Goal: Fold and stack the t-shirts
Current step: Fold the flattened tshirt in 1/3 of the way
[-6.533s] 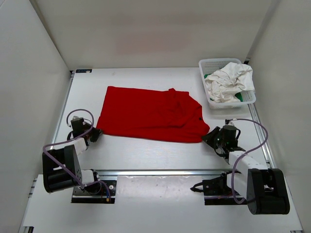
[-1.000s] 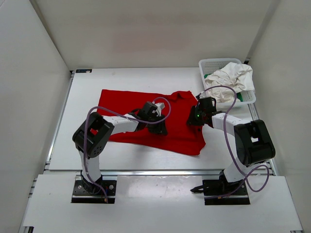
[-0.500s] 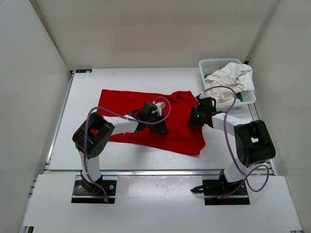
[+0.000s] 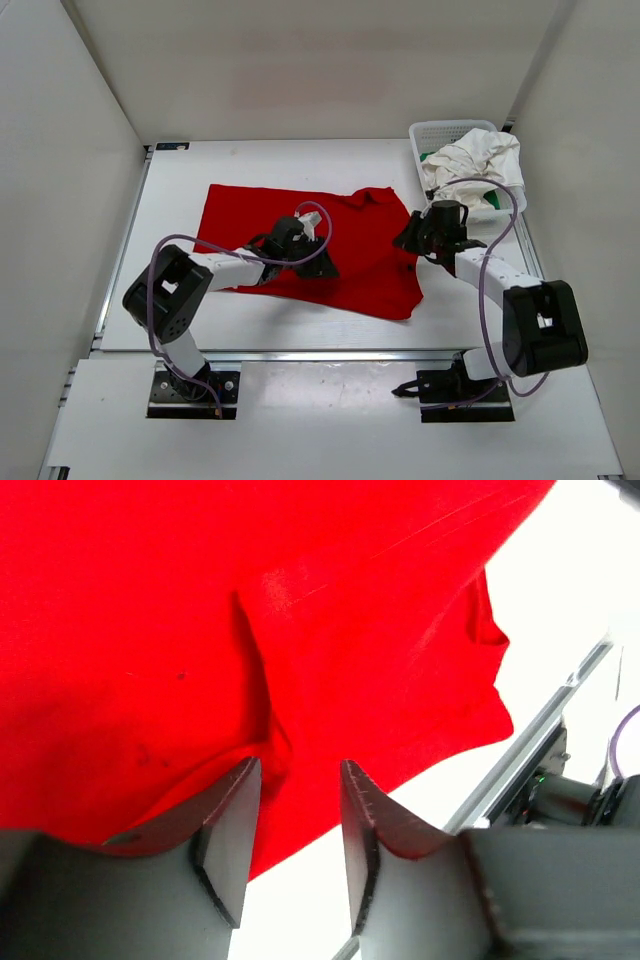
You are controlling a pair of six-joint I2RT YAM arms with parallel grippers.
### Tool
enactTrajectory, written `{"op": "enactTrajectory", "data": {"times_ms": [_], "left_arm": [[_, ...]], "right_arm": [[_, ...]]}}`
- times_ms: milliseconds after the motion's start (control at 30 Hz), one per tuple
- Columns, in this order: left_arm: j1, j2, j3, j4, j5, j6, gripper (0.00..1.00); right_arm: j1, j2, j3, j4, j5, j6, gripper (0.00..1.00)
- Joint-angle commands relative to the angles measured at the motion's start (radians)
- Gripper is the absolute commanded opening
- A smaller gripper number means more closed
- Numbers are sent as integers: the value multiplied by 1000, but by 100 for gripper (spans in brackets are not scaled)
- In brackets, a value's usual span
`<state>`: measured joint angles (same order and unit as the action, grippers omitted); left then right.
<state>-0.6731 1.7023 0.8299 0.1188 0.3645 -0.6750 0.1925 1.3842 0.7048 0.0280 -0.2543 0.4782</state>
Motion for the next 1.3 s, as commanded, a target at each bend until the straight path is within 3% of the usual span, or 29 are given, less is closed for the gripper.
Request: {"op": "enactTrajectory", "data": {"times_ms": [0,233,300,400,700,1033,1067,1167,1267], "left_arm": [[23,-65,-32,71,-2,-32,50],[49,-90,-26,74,-41,-43,52],[50,-58,4,70,-41,-44,52],[33,2,87,33,-79,-26,52],[0,229,322,-148,-35,57,46],[-25,266,315,-96,-55,46,49],[-26,267,313,-79,-56,43,47],[-20,255,310,-58,-50,38,30],[-8,183,218,45,-73,2,19]], "right_arm": [[-10,56,7,39,13,14,0],[1,144,88,-75,75,2,4],[18,127,97,-97,113,-6,23],[48,82,108,-92,128,-24,36],[51,62,167,-89,93,-43,38],[47,35,108,-43,52,-21,38],[54,41,98,-42,47,-23,38],[67,39,88,-39,52,-15,37],[65,38,56,-33,46,-13,38]]}}
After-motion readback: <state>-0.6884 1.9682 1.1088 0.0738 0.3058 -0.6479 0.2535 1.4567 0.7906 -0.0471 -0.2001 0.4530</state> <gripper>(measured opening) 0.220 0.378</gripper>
